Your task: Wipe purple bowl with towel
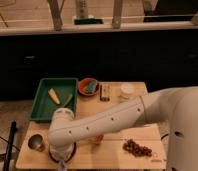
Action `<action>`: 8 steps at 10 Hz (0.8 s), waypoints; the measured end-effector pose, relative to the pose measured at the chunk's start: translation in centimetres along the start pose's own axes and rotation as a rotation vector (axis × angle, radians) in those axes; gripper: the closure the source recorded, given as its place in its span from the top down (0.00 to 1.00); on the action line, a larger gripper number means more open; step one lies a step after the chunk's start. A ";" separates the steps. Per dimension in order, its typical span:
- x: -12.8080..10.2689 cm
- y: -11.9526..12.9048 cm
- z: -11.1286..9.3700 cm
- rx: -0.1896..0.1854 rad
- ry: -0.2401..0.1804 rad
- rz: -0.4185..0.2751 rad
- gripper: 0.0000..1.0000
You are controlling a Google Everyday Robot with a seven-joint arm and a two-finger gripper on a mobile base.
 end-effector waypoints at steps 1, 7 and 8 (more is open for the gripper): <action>0.9 0.9 -0.1 -0.008 0.006 0.028 0.00; 5.5 -3.5 -0.9 -0.007 0.061 -0.002 0.00; 5.5 -5.2 -1.0 0.004 0.063 -0.038 0.00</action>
